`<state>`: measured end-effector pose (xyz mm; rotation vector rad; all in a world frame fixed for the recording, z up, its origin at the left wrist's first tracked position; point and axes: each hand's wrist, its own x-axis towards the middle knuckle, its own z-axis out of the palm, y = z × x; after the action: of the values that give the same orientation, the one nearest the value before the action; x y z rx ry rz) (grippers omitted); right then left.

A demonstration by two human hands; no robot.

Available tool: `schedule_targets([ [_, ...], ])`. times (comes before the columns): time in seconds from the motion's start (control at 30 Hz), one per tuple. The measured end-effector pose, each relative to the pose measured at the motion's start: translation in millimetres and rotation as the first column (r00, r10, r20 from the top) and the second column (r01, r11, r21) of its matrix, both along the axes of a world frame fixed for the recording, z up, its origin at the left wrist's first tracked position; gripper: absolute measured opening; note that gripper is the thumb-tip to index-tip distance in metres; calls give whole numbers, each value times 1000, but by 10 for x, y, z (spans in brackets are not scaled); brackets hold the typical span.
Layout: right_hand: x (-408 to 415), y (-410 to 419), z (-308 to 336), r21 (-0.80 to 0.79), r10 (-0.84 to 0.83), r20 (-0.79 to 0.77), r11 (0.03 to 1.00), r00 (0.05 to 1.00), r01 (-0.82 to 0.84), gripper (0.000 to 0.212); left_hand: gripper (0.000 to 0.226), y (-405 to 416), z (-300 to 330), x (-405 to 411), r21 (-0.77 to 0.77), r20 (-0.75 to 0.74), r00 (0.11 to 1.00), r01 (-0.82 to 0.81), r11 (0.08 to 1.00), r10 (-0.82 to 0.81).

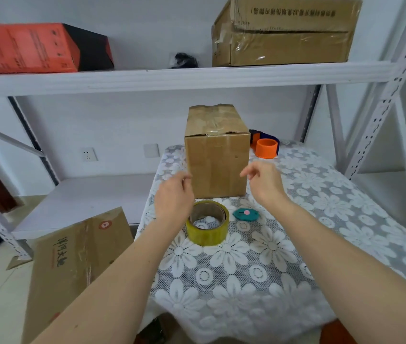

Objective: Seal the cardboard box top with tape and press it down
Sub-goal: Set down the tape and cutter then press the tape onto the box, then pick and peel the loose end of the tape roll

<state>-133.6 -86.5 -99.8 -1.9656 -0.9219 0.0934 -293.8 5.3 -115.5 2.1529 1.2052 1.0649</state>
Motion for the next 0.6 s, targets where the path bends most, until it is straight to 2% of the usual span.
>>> schedule_targets([
  [0.07,-58,-69,-51,-80,33,-1,996,999,-33,48,29,-53,-101,-72,-49,5,1000,-2,999,2],
  [0.2,-129,-177,-131,-207,59,-36,976,998,-65,46,25,-72,-265,-148,-117,27,1000,3,993,0],
  [0.47,-207,-316,-200,-235,108,-92,964,990,-127,44,23,-160,-338,-231,-139,46,997,65,988,-59],
  [0.6,-183,-290,-109,-201,66,-99,976,993,-84,47,22,-170,-276,-219,-137,27,999,33,990,-30],
])
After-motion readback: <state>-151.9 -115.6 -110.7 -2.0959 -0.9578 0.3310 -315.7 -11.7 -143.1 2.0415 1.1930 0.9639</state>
